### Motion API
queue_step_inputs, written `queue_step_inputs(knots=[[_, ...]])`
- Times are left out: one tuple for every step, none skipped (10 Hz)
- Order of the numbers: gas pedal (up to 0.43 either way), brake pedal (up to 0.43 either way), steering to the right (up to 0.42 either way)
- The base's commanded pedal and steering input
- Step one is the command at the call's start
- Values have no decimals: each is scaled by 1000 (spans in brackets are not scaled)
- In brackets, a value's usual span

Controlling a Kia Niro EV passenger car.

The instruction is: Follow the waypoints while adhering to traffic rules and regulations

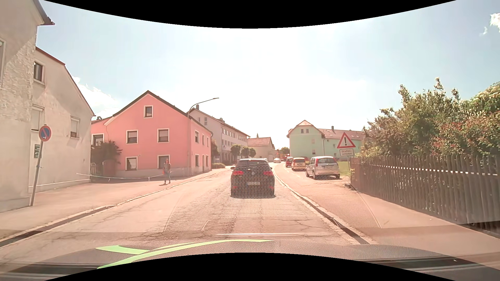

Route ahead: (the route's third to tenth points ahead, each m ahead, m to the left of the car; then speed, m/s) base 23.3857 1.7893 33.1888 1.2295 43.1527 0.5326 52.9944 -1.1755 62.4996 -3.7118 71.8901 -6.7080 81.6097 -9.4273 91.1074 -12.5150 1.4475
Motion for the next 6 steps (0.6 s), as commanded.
queue_step_inputs(knots=[[189,0,2],[189,0,2],[189,0,2],[189,0,2],[189,0,3],[197,0,4]])
